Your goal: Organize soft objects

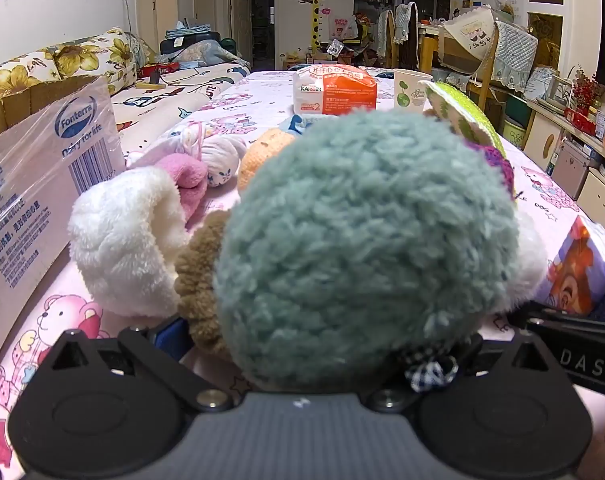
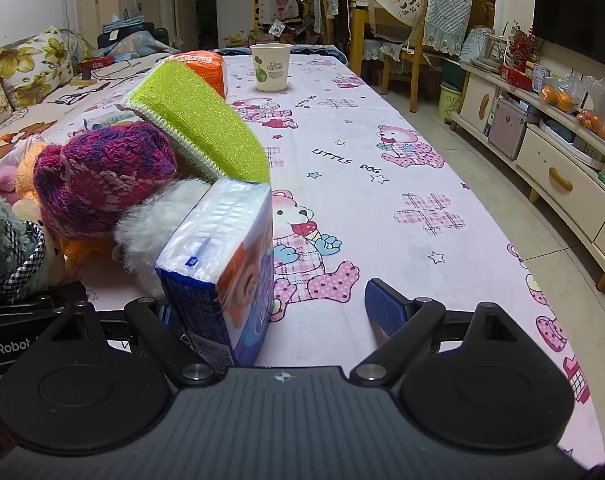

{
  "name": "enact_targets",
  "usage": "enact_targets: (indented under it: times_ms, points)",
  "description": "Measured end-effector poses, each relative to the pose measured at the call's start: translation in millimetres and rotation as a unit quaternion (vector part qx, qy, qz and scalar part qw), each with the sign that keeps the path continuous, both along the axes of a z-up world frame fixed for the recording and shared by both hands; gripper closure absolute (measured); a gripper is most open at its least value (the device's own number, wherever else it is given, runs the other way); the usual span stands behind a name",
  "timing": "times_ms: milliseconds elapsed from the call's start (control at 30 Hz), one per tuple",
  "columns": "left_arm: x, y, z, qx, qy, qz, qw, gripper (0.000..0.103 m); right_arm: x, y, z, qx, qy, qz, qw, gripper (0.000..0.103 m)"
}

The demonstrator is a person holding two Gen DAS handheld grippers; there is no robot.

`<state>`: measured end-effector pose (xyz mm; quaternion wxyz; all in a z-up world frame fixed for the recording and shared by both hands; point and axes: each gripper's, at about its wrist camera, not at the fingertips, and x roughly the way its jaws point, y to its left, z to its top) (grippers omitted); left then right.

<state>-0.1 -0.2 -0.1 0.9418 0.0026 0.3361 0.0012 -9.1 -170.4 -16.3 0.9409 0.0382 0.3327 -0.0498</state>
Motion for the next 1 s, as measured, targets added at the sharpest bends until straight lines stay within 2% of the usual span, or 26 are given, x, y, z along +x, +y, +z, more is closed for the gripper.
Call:
enact_targets:
  times_ms: [200,367,500,667,1000]
  points:
    - [-3,0,0,-0.001,0.001,-0.002,1.0000,0.000,-1,0,1,-0.005,0.003,0.003,1.000,0.000]
    - [-4,4,3,-0.003,0.002,-0.016,0.9999,0.001,1,-1,3,-0.005,0.024,0.024,0.999,0.000]
    - [-22,6,12,0.002,-0.020,-0.019,0.9996,0.001,-1,1,7,-0.014,0.034,0.037,0.999,0.000]
    - [-37,14,34,-0.010,-0.053,-0.019,0.9984,0.001,-15,10,24,-0.051,0.010,0.042,0.998,0.000]
    - [-63,40,81,0.003,-0.103,-0.004,0.9947,0.001,-56,25,73,-0.062,-0.082,0.067,0.992,0.000]
